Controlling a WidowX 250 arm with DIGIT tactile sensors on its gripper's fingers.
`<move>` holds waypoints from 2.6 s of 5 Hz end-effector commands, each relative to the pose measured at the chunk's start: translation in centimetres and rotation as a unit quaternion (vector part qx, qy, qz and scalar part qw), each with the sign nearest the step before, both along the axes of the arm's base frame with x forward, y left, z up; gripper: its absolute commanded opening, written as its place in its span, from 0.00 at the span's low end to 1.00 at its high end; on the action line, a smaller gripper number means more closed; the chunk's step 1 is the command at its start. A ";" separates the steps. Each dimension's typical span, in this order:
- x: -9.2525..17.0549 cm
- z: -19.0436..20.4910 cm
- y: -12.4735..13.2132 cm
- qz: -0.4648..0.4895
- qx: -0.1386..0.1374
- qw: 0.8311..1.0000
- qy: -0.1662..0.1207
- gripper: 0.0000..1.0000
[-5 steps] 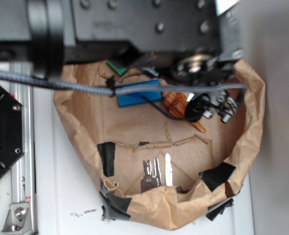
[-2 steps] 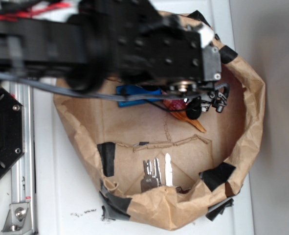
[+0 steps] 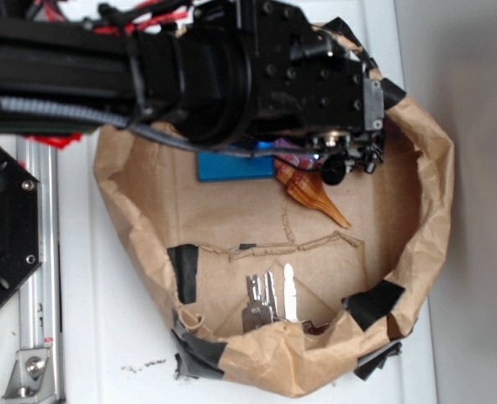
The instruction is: Grab the wood chip.
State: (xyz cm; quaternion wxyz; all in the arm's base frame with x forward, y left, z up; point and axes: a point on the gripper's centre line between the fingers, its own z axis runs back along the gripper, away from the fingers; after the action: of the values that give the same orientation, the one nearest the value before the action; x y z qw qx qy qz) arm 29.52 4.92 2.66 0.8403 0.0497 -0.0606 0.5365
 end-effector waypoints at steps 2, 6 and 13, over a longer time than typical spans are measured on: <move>-2.1 1.9 2.9 0.024 -0.003 0.999 -0.033 1.00; -1.7 -0.2 3.3 0.004 0.014 1.000 0.003 0.00; -1.0 8.3 0.7 -0.281 0.059 0.958 -0.024 0.00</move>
State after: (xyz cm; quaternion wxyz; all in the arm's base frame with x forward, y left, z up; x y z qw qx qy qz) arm 28.59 4.89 9.21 0.9515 0.0763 -0.0945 0.2826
